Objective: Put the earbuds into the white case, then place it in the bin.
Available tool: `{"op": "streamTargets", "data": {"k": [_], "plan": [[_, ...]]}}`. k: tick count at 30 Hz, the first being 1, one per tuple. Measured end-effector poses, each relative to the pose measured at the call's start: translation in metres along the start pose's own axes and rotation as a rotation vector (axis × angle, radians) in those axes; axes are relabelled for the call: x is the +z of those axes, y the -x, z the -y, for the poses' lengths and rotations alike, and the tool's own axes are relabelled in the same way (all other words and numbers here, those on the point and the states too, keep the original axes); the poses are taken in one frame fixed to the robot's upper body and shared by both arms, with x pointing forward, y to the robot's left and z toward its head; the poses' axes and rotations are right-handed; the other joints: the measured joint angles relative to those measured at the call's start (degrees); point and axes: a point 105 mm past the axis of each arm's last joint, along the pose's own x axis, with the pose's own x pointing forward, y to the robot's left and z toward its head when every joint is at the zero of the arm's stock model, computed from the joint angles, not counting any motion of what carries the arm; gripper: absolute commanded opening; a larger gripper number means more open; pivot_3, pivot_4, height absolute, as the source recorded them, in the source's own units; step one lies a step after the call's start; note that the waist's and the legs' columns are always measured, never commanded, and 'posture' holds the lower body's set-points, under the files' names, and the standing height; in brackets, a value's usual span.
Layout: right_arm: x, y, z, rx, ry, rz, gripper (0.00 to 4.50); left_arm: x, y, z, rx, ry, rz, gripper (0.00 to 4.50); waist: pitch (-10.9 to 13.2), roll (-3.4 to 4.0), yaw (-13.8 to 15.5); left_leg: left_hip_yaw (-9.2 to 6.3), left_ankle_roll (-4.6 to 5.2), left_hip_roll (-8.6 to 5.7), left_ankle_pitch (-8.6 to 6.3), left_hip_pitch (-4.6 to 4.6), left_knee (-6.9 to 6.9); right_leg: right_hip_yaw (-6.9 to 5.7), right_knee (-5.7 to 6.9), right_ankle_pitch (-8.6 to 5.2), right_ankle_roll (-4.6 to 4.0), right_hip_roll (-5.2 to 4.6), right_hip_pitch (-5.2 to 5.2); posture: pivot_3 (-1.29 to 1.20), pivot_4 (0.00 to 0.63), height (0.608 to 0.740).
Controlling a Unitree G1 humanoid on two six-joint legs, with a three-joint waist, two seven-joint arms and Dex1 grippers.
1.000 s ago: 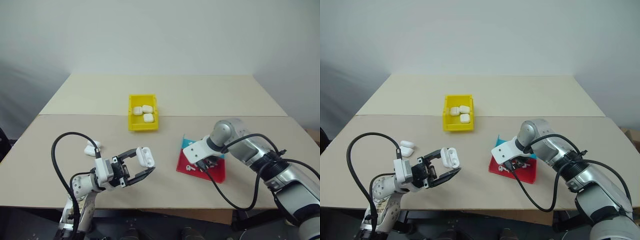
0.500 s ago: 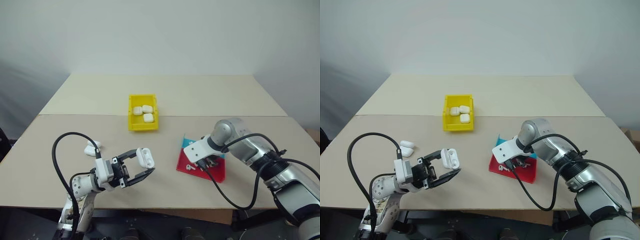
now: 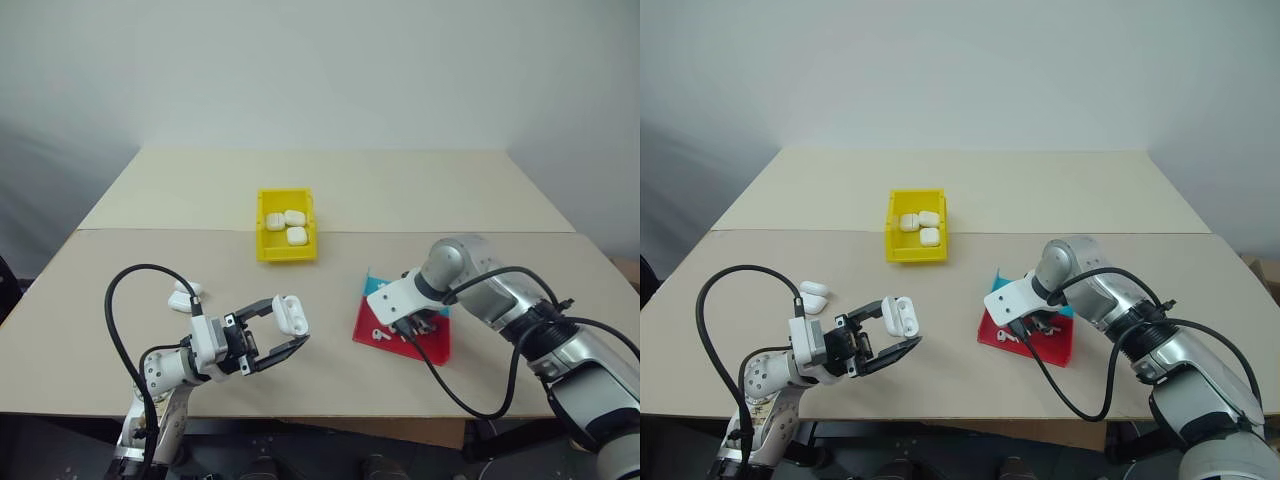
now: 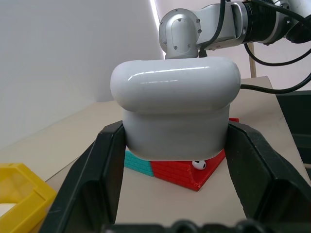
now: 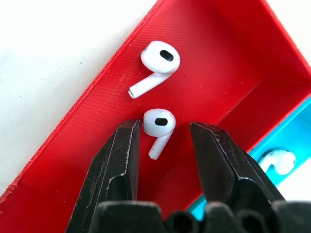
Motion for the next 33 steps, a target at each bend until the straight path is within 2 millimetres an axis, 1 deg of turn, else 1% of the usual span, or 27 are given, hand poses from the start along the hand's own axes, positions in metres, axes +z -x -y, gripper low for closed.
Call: {"op": "streamTargets", "data": {"k": [2,5,22,33], "plan": [[0.0005,0.0010,0.0005,-0.004,0.002,0.001,2.04,0.0000,0.0000,0.0000,0.000,0.000,0.000,2.77,0.00,0.00,0.01,0.00,0.00,0.00,0.00,0.00,0.00,0.00,0.00,0.00,0.00,0.00,0.00,0.00,0.150,0.740],[0.0004,0.0016,0.0008,-0.007,0.001,0.002,1.46,0.0000,0.0000,-0.0001,0.001,0.000,0.000,2.77,0.00,0.00,0.01,0.00,0.00,0.00,0.00,0.00,0.00,0.00,0.00,-0.01,0.01,0.00,-0.01,0.00,0.150,0.740],[0.0067,0.0050,0.0014,-0.014,0.051,0.019,1.46,-0.0003,0.0005,-0.0004,0.001,0.001,-0.005,2.77,0.00,0.00,0.00,0.00,0.00,0.00,0.00,-0.02,-0.02,0.00,-0.01,-0.02,0.01,0.00,-0.03,0.00,0.150,0.740],[-0.0013,-0.0023,0.0008,0.005,0.067,0.004,1.46,-0.0021,0.0010,0.0004,0.007,0.002,-0.016,2.77,0.01,0.01,-0.07,0.00,0.00,0.00,0.00,-0.02,-0.03,0.00,-0.01,-0.02,0.00,0.00,-0.04,0.00,0.150,0.740]]}}
